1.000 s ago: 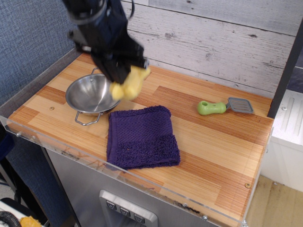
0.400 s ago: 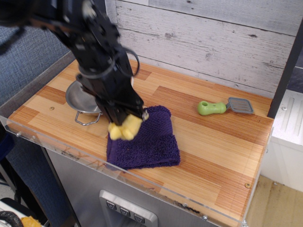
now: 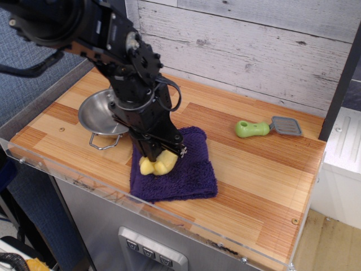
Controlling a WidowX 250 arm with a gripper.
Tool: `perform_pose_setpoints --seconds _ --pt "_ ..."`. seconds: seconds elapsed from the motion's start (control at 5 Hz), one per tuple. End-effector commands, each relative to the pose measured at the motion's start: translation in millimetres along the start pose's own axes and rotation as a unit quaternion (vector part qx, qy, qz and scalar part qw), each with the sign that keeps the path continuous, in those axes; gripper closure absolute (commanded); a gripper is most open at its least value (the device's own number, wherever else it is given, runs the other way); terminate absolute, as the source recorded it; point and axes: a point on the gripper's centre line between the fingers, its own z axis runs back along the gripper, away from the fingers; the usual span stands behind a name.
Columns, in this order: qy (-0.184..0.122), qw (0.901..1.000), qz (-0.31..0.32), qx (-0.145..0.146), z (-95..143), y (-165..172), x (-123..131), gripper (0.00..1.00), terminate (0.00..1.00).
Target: Move yellow object from bowl and put on top of purple cloth
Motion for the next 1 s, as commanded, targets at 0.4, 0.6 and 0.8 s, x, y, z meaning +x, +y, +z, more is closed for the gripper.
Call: perform_pose_setpoints --seconds 0.4,0.6,0.8 --pt "-0.016 0.9999 -0.002 -0.005 23.1 5.6 -1.9 0.0 0.0" --pt "-0.032 0.9995 -0.006 -0.003 35.7 12.7 3.9 0.0 0.0" --pt "-0.054 0.9985 -0.002 0.001 52.8 19.4 10.0 0.0 0.0"
